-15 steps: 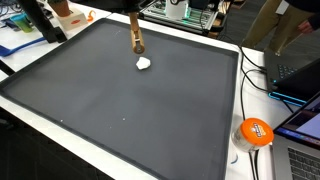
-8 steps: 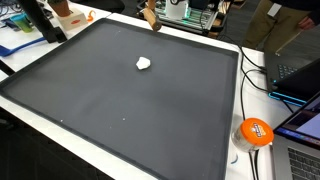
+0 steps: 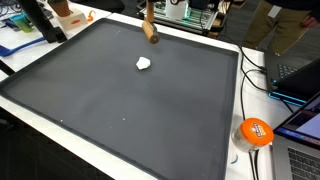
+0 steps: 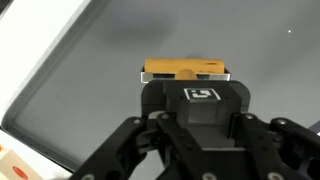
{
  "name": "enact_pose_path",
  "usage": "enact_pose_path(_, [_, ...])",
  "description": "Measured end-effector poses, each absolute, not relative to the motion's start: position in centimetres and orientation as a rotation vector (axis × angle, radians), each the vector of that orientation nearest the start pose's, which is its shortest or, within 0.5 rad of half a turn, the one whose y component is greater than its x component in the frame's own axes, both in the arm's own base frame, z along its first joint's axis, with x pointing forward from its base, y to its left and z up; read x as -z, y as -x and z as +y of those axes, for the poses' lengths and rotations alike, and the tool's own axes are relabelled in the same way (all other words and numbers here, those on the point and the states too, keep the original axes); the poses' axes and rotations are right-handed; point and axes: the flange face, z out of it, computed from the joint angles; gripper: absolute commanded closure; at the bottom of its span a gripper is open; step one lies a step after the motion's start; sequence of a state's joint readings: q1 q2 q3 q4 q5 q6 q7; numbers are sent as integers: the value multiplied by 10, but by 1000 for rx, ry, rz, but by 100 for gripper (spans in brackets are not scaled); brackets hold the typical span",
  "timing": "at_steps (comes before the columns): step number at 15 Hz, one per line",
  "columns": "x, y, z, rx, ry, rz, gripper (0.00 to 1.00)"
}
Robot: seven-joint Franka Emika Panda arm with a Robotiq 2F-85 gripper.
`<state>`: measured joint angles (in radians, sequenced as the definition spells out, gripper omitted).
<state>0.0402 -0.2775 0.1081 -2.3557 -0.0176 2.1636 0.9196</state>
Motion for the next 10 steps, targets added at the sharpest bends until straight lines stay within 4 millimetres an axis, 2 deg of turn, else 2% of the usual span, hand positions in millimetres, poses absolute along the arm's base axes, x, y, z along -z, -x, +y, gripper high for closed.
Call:
enact_pose_path(4, [-409,-480,83,164,2823,1315,78])
enact_pose_path(7, [-395,-488,88,169,2741,1462,78])
enact_pose_path(8, [-394,-491,90,184,2700,1529,53])
enact_pose_path(10, [-392,-495,94,204,2644,1647,53])
